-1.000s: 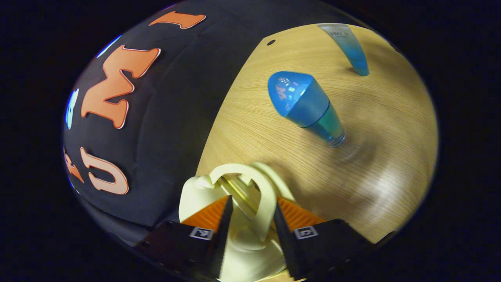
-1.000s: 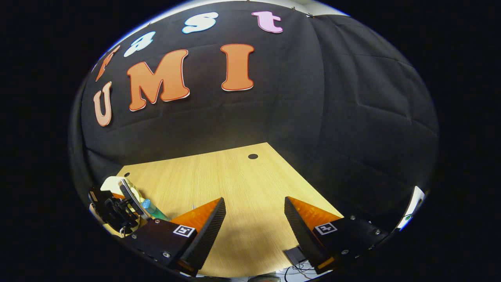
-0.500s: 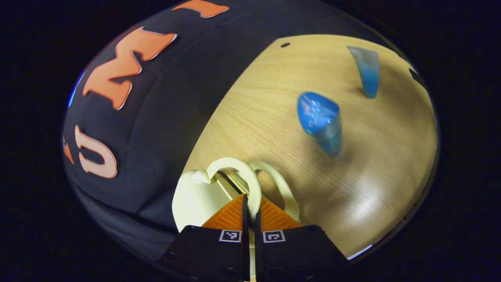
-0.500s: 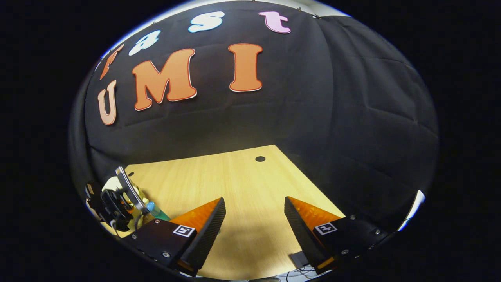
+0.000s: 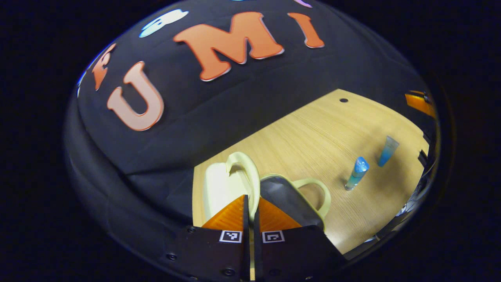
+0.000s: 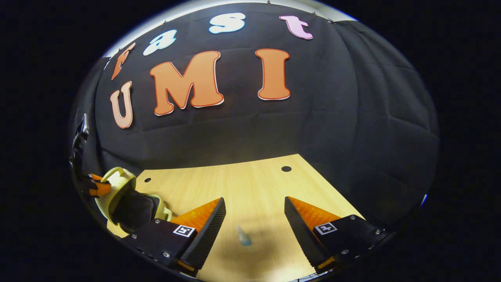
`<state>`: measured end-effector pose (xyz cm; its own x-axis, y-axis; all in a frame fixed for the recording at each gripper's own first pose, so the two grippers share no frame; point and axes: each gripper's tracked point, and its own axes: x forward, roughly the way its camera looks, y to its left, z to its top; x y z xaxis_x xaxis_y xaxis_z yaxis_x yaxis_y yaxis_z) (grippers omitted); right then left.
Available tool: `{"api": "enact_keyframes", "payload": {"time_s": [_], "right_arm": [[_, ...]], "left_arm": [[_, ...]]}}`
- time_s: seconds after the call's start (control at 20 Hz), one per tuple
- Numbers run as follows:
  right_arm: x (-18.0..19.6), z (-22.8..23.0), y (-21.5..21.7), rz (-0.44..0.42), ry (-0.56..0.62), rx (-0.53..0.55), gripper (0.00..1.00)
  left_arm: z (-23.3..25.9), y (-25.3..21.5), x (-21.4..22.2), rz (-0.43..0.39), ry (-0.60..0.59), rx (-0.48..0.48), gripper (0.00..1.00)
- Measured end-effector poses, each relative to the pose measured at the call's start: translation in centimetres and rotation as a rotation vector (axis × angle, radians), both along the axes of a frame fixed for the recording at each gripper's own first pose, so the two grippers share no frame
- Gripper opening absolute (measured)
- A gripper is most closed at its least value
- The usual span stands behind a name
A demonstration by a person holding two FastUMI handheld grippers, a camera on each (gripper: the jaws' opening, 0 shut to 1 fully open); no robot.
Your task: First open the suitcase, pack the skin care products into it, and then close the suitcase.
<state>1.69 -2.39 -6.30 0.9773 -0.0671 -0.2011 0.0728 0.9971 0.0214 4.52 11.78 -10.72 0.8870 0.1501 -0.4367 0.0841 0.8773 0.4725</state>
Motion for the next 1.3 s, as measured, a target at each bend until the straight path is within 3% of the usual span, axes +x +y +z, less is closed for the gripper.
{"api": "enact_keyframes", "payload": {"time_s": [0.2,0.35,0.55,0.85,1.0,1.3], "right_arm": [[0.2,0.7,4.8,0.045,-0.003,-0.014,0.95],[-0.2,1.7,7.1,0.047,-0.023,-0.040,0.95],[-0.4,1.4,9.5,0.031,-0.001,-0.016,0.95],[-1.3,1.5,12.5,0.024,0.014,-0.034,0.95],[-1.7,1.6,13.2,0.010,0.017,-0.033,0.95],[-2.1,1.6,13.0,-0.037,0.023,-0.071,0.95]], "left_arm": [[2.3,7.7,-1.6,0.048,-0.053,-0.191,0.05],[2.3,14.0,-2.7,0.094,-0.073,-0.249,0.04],[0.3,23.2,-4.2,0.187,-0.060,-0.276,0.04],[-5.9,33.2,-4.4,0.284,-0.025,-0.456,0.05],[-10.8,36.8,-4.0,0.333,0.029,-0.491,0.05],[-19.5,40.6,-4.0,0.378,0.182,-0.438,0.05]]}}
